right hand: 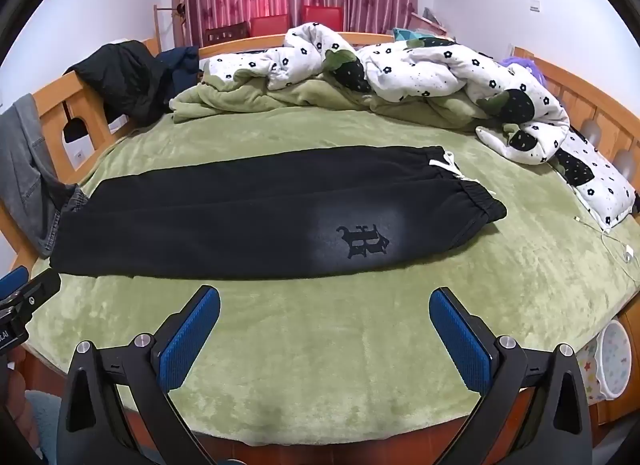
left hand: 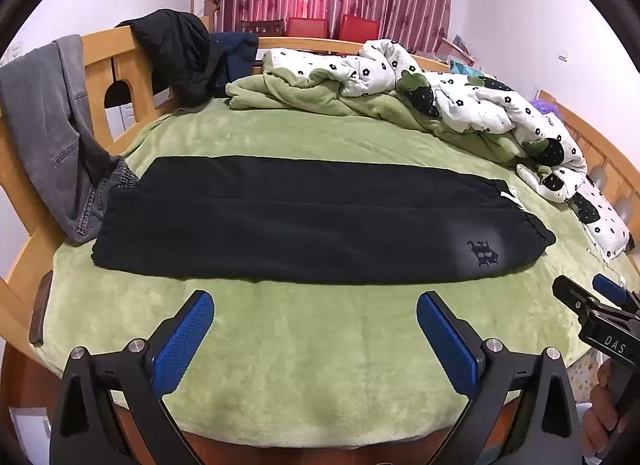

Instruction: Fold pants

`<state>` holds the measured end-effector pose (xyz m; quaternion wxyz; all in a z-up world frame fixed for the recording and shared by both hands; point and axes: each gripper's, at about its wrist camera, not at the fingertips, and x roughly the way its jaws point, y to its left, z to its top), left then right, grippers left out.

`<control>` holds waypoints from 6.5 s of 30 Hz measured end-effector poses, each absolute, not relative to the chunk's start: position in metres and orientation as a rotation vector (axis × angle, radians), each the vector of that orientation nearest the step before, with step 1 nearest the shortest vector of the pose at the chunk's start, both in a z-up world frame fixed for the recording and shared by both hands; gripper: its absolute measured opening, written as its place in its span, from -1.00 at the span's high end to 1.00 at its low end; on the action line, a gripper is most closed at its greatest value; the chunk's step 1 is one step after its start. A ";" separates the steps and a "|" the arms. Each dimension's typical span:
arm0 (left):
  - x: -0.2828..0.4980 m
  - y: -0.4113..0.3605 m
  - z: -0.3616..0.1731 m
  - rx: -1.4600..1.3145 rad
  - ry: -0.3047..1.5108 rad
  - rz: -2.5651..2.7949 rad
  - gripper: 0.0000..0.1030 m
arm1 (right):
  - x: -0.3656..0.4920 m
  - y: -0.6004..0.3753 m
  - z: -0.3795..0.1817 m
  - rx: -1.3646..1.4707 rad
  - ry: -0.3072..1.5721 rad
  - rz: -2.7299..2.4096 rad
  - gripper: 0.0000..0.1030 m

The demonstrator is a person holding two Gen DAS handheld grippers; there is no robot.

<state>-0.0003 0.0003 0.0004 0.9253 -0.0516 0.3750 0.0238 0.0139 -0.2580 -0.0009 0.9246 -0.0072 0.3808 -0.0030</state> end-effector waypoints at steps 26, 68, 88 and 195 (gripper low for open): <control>0.000 -0.004 -0.011 -0.102 0.788 0.059 -0.99 | 0.011 -0.252 0.001 -0.033 0.781 -0.012 -0.99; -0.001 0.000 -0.009 -0.105 0.790 0.051 -0.99 | 0.011 -0.259 0.002 0.005 0.784 -0.014 -0.99; 0.000 -0.005 -0.007 -0.104 0.801 0.031 -0.99 | 0.011 -0.261 0.000 0.013 0.790 -0.031 -0.99; 0.197 0.199 -0.189 -0.700 0.795 0.080 -0.78 | 0.247 -0.475 -0.186 0.705 0.858 0.003 -0.45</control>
